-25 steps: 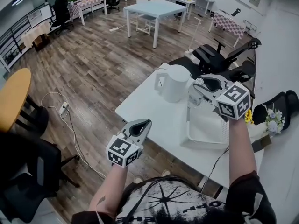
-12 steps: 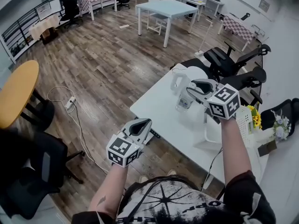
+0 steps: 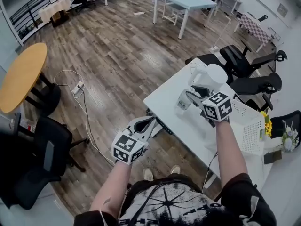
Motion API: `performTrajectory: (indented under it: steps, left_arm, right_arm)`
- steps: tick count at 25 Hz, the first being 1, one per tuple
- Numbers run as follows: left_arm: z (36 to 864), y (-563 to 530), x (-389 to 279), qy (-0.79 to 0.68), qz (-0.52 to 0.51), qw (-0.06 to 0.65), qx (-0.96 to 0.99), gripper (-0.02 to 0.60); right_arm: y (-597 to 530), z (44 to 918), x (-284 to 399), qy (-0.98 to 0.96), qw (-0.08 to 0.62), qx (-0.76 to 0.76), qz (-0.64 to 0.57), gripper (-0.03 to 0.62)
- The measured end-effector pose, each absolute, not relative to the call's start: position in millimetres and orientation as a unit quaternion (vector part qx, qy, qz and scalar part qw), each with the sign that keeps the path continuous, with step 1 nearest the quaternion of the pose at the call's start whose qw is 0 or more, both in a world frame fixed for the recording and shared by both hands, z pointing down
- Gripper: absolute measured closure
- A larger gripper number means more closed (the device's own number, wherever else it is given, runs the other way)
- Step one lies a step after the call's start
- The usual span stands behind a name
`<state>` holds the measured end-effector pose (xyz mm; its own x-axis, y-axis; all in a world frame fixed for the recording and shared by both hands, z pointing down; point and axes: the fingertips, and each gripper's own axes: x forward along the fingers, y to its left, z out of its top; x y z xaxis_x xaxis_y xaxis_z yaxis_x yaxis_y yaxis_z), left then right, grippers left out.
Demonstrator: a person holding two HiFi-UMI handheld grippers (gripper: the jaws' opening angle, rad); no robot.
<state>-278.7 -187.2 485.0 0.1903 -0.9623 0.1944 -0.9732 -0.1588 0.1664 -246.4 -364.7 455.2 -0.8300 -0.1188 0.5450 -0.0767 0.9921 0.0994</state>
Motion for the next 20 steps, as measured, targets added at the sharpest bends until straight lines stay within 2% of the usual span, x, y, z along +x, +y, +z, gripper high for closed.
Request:
performTrajectory:
  steps: [9,20]
  left_arm:
    - [516,-186,-287,-0.644,0.025,0.158,0.748,0.572]
    - [528,-188,-288,-0.648,0.030,0.169,0.742,0.571]
  right_arm:
    - [-371,519,-271,-0.953,0.297,0.065,-0.011,0.445]
    - [-373,522,-278,-0.961,0.263,0.077,-0.023,0.444]
